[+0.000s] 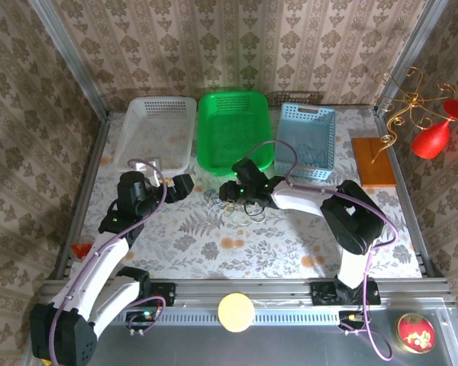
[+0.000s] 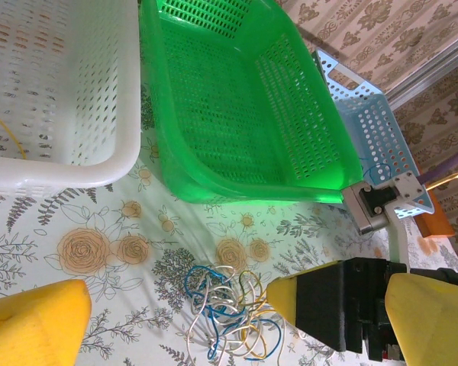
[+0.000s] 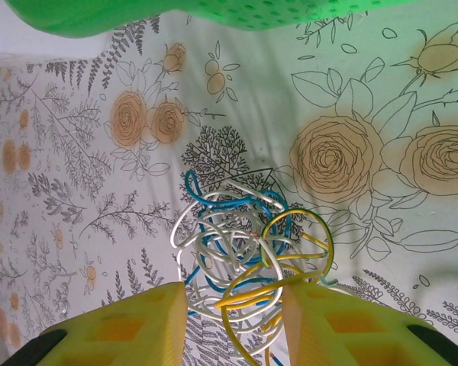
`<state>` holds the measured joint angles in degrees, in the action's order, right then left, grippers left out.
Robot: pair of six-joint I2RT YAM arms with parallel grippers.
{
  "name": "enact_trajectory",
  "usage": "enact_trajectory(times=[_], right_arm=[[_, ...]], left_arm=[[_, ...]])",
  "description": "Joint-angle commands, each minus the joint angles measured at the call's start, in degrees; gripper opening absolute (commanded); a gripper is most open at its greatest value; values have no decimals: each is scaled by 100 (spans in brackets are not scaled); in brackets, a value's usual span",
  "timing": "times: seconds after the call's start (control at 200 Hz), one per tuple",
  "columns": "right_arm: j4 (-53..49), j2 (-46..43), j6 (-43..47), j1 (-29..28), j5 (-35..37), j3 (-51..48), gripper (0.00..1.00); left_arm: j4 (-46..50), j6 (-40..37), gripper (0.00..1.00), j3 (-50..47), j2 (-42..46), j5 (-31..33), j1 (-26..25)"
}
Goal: Untangle the cables
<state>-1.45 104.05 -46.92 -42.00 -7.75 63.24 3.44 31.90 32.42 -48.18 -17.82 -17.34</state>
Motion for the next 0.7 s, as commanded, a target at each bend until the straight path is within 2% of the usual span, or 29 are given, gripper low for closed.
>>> enact_trajectory(times=[0.0,0.245,0.435,0.695], right_arm=[[18,164,-26,47,129,211,39],[1,318,-17,104,133,293,34],[-30,299,56,145,151,273,23],[-151,-17,301,150,72,199,0]], left_arm=[[-147,-83,100,13,50,-28,-39],[-192,-76,100,10,20,-39,-41],[-227,-68,100,9,-16,-54,-41],[-253,-104,100,-7,-68,-72,-54]])
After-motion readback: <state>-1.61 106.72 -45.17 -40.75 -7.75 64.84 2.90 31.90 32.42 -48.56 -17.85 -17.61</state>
